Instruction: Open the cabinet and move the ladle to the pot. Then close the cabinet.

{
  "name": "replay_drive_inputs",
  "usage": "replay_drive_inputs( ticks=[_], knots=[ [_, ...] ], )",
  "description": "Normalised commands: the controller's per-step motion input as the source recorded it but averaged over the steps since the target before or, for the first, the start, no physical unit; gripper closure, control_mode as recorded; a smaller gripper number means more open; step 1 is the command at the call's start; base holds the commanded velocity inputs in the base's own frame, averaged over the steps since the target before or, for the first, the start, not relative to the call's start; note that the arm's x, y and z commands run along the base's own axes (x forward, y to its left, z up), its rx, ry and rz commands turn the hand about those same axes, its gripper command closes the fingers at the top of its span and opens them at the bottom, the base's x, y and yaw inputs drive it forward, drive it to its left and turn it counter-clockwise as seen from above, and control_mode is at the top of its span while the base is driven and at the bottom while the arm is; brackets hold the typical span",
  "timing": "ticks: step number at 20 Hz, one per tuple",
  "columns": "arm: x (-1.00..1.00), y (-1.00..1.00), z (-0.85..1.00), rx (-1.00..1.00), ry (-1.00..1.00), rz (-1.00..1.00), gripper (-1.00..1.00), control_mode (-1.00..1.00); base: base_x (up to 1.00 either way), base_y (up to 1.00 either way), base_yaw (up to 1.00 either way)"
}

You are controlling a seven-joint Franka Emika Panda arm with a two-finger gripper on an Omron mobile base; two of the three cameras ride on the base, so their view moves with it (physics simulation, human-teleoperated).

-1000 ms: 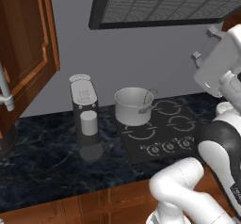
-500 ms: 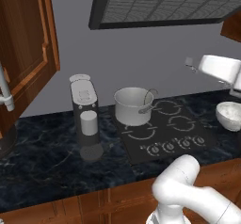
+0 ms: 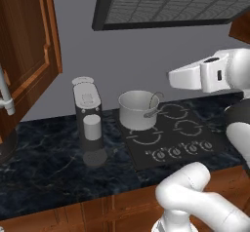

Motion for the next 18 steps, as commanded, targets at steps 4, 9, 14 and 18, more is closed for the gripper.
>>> replay_drive_inputs(
  ticks=[4, 9, 14, 18],
  knots=[
    [0.51, 0.00, -0.02, -0.29, 0.26, -0.12, -1.00, -1.00, 0.00, 0.00, 0.00],
    [0.39, -0.06, -0.21, -0.17, 0.26, -0.03, -1.00, -1.00, 0.00, 0.00, 0.00],
    [0.06, -0.05, -0.13, -0.06, 0.06, -0.01, -1.00, 1.00, -0.19, -0.15, 0.00],
    [0.00, 0.00, 0.00, 0.00, 0.00, 0.00, -1.00, 1.00, -1.00, -0.21, -0.03]
  ],
)
